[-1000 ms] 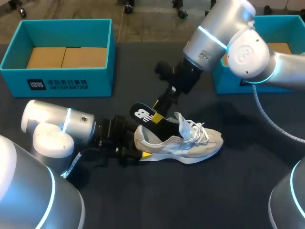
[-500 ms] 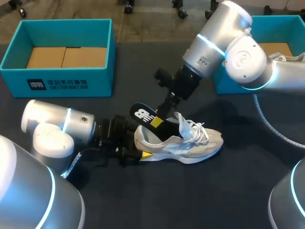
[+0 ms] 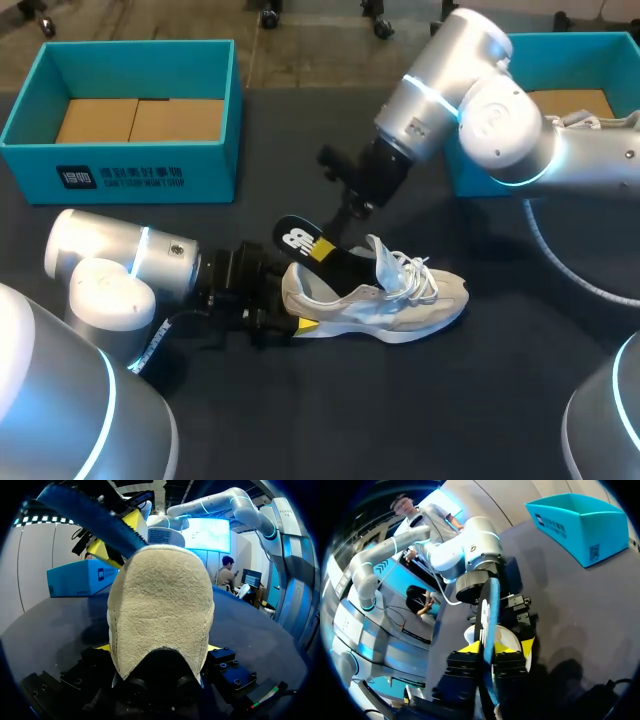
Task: Take the shoe out of the shoebox, open the shoe tongue, remove and reinsert the insole, then place the shoe into the shoebox
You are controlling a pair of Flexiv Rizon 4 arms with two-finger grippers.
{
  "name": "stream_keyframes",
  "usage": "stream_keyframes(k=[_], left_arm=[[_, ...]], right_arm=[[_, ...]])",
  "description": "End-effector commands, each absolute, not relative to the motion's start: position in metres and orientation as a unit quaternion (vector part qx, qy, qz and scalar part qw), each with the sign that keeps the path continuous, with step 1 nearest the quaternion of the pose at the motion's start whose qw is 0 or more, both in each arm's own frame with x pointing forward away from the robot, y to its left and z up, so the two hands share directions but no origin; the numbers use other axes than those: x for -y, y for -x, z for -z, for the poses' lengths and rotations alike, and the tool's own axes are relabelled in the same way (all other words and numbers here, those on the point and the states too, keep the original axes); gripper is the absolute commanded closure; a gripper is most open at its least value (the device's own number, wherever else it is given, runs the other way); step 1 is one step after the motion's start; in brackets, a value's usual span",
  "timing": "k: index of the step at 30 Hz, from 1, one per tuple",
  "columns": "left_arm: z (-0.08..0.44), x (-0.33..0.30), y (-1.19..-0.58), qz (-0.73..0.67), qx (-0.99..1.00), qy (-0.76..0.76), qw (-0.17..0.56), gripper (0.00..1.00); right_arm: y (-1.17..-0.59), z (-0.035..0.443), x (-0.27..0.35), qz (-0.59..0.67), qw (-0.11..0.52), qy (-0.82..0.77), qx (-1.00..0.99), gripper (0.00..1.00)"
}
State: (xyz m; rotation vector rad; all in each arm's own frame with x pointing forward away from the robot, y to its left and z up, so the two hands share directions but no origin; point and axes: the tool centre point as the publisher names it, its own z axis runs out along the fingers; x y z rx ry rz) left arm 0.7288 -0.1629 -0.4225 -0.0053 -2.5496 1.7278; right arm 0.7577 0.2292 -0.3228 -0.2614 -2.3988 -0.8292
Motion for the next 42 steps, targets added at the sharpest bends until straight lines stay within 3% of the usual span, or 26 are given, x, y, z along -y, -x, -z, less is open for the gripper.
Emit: stream_keyframes(k=[1,9,21,34,42], left_arm=[[0.423,0.163,-0.728,-0.56,0.828,0.001,0.031,1.0],[0.423,0.163,-0.728,-0.56,0.828,0.001,0.031,1.0],[0.423,0.163,-0.728,-0.56,0.828,0.001,0.031,1.0],[0.423,0.163,-0.728,-0.56,0.828,0.001,0.031,1.0],[0.423,0.163,-0.728,-0.56,0.828,0.001,0.031,1.0]], right_arm=[[-0.763,0.321,-0.233,0.322,0.282,0.09,0.899,1.0],[-0.778,0.3,-0.243,0.333,0.277,0.067,0.899,1.0],[-0.806,0.263,-0.255,0.367,0.192,0.041,0.909,1.0],[-0.833,0.235,-0.274,0.406,0.019,0.132,0.904,1.0],[-0.86,0.219,-0.287,0.405,-0.029,0.146,0.902,1.0]])
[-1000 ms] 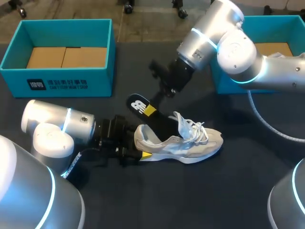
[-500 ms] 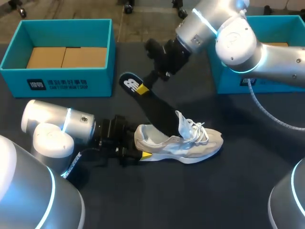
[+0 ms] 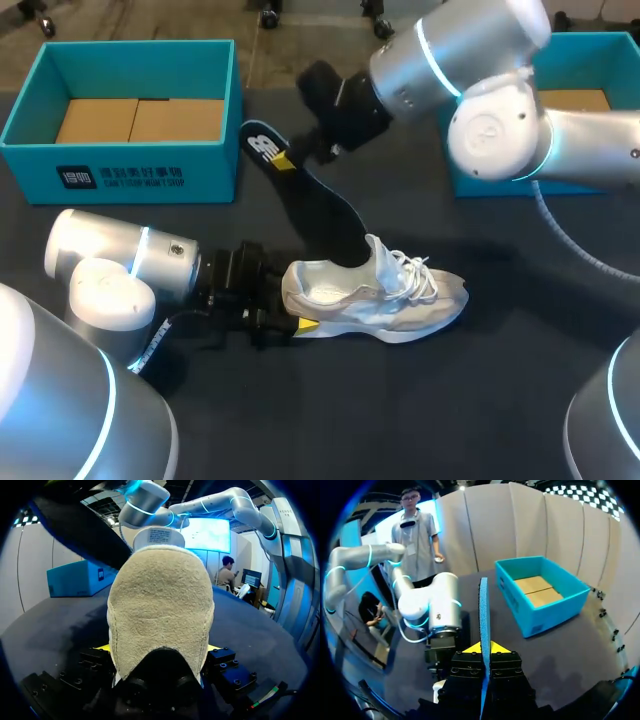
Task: Take the shoe out of the shoebox, open the shoe tongue, remove and reinsert the insole, then place the shoe into the shoebox
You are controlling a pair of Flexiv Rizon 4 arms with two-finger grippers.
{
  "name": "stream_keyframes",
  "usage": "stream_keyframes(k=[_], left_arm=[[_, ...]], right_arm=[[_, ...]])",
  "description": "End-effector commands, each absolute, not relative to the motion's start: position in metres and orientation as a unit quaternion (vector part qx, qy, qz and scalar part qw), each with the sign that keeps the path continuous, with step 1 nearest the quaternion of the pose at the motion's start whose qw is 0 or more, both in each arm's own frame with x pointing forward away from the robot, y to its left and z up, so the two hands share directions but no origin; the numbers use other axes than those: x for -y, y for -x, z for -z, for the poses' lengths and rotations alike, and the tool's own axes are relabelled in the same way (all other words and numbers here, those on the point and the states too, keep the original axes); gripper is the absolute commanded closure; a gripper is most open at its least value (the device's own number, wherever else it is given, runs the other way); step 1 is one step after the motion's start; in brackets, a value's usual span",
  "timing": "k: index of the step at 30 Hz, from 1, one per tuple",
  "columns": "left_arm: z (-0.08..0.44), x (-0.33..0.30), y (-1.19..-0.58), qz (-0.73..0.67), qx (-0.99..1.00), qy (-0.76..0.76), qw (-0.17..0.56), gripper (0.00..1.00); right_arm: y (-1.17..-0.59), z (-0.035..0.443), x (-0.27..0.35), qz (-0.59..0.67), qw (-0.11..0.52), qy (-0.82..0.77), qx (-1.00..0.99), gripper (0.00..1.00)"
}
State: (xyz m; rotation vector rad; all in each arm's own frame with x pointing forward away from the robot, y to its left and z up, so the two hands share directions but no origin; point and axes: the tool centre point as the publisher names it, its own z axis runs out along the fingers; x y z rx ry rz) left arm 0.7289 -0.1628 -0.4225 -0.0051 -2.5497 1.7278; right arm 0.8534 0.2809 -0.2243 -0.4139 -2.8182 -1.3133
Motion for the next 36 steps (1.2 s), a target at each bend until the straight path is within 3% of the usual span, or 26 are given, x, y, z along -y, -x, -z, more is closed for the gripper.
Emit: stream_keyframes(k=[1,15,36], left_arm=[[0.423,0.163,-0.728,-0.56,0.828,0.001,0.031,1.0],[0.423,0.163,-0.728,-0.56,0.828,0.001,0.031,1.0],[0.423,0.163,-0.728,-0.56,0.828,0.001,0.031,1.0]], right_arm=[[-0.864,0.216,-0.289,0.407,-0.037,0.141,0.902,1.0],[-0.905,0.187,-0.288,0.401,-0.052,0.118,0.907,1.0],[-0.907,0.183,-0.286,0.394,-0.038,0.103,0.913,1.0]])
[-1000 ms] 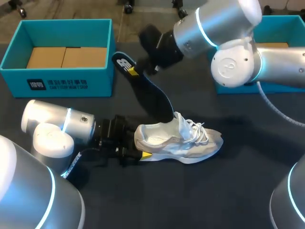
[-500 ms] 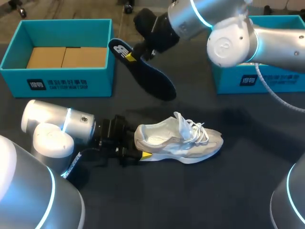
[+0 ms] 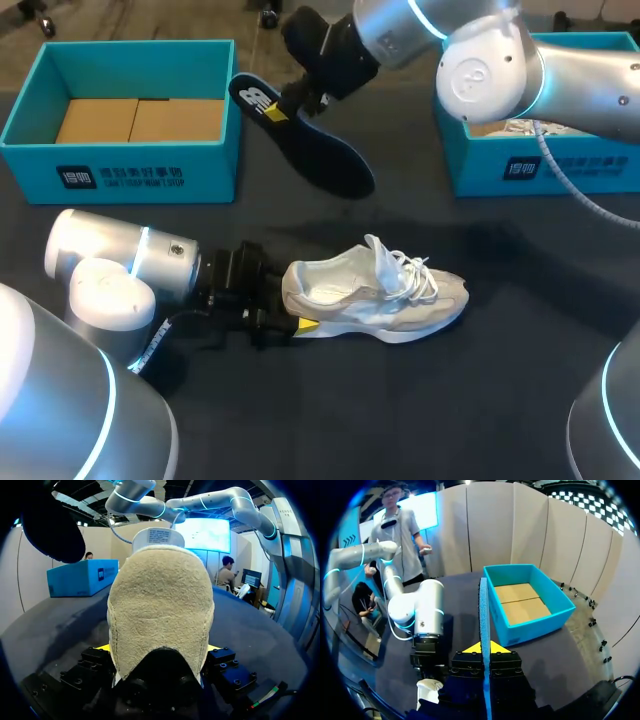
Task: Take the shoe out of the shoebox, open the shoe tongue, remove and reinsert the insole, then place the shoe into the shoebox
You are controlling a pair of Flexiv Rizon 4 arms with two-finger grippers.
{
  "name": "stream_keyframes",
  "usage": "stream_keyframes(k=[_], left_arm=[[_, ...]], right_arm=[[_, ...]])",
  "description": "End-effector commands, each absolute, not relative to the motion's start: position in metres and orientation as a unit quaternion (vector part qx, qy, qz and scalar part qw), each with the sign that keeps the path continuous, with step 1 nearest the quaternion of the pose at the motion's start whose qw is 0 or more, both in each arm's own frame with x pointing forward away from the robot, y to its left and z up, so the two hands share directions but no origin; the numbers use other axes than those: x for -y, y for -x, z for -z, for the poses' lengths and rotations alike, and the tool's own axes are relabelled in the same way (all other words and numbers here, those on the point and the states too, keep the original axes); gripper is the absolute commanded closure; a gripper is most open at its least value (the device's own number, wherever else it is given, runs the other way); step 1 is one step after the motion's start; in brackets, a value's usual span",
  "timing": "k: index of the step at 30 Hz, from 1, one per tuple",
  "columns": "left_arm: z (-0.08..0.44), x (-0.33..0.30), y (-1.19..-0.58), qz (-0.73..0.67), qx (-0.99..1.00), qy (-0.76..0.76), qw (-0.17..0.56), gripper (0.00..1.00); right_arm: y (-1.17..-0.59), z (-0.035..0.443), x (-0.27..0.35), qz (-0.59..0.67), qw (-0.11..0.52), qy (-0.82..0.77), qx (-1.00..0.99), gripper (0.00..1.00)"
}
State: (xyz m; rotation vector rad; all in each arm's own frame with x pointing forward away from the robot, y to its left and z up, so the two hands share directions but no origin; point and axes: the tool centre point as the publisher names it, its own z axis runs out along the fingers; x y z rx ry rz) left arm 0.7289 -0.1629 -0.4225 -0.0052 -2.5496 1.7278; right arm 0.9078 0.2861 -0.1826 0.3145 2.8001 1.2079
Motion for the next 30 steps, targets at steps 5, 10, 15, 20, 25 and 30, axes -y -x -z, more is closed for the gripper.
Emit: stream_keyframes(k=[5,10,15,20,25,30], left_arm=[[0.423,0.163,-0.728,-0.56,0.828,0.001,0.031,1.0],[0.423,0.163,-0.728,-0.56,0.828,0.001,0.031,1.0],[0.423,0.163,-0.728,-0.56,0.828,0.001,0.031,1.0],[0.423,0.163,-0.728,-0.56,0.828,0.001,0.031,1.0],[0.423,0.163,-0.728,-0.56,0.828,0.001,0.031,1.0],[0.423,0.163,-0.728,-0.56,0.828,0.001,0.031,1.0]], right_arm=[[-0.905,0.182,-0.282,-0.403,0.034,-0.099,-0.909,1.0],[-0.899,0.17,-0.27,-0.434,-0.009,-0.069,-0.898,1.0],[-0.895,0.152,-0.261,-0.447,-0.043,-0.068,-0.891,1.0],[-0.892,0.131,-0.256,-0.488,-0.065,-0.083,-0.866,1.0],[-0.888,0.11,-0.258,-0.559,-0.095,-0.102,-0.818,1.0],[-0.883,0.089,-0.264,-0.642,-0.135,-0.13,-0.743,1.0]])
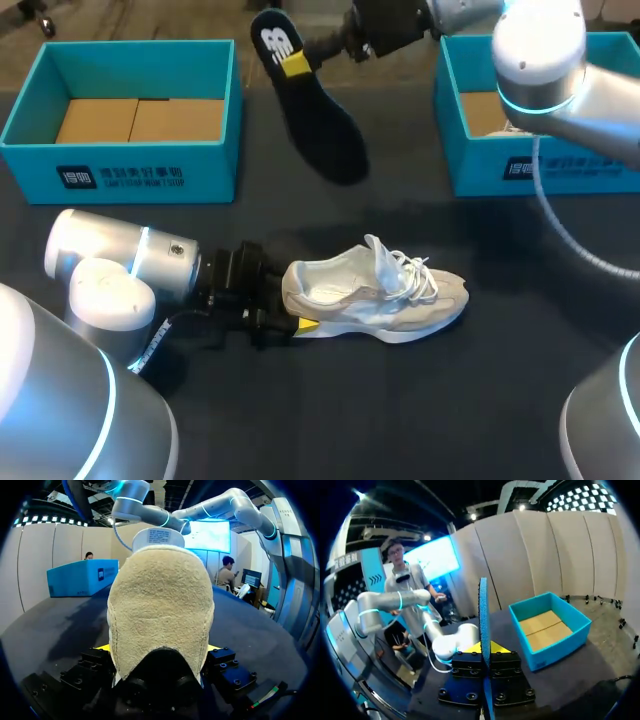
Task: Take the shoe out of the shoebox, open the shoe tongue, remove and reinsert the insole, then place the shoe into the shoebox
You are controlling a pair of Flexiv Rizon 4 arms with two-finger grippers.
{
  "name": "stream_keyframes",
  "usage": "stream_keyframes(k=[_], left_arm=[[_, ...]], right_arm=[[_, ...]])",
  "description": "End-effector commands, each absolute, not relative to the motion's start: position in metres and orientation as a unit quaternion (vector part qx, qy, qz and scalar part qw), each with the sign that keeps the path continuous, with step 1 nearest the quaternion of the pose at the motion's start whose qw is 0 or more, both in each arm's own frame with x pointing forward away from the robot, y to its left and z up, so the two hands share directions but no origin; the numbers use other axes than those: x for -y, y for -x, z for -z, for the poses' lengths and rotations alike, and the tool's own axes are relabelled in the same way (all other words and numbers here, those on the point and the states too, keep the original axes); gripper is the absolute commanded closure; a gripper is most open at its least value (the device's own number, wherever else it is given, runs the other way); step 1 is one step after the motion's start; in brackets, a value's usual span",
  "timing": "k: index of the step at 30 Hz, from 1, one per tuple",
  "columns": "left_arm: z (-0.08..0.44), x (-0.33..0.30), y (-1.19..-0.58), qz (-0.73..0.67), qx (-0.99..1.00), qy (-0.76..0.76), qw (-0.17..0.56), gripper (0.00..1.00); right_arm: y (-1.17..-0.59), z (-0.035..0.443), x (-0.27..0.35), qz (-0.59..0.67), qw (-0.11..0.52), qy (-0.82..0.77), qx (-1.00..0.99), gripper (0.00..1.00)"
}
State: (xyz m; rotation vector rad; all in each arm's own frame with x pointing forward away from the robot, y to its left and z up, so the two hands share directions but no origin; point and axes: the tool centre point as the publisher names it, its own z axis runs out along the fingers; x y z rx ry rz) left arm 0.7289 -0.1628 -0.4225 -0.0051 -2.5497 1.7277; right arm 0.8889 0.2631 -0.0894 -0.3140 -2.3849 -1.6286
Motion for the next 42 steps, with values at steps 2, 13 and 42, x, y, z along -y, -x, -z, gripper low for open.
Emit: stream_keyframes(k=[2,13,42], left_arm=[[0.423,0.163,-0.728,-0.56,0.828,0.001,0.031,1.0],[0.423,0.163,-0.728,-0.56,0.828,0.001,0.031,1.0],[0.423,0.163,-0.728,-0.56,0.828,0.001,0.031,1.0]], right_arm=[[-0.884,0.082,-0.265,0.663,0.124,0.129,0.727,1.0],[-0.884,0.082,-0.265,0.663,0.124,0.129,0.727,1.0],[-0.846,0.011,-0.233,0.627,0.216,0.293,0.689,1.0]])
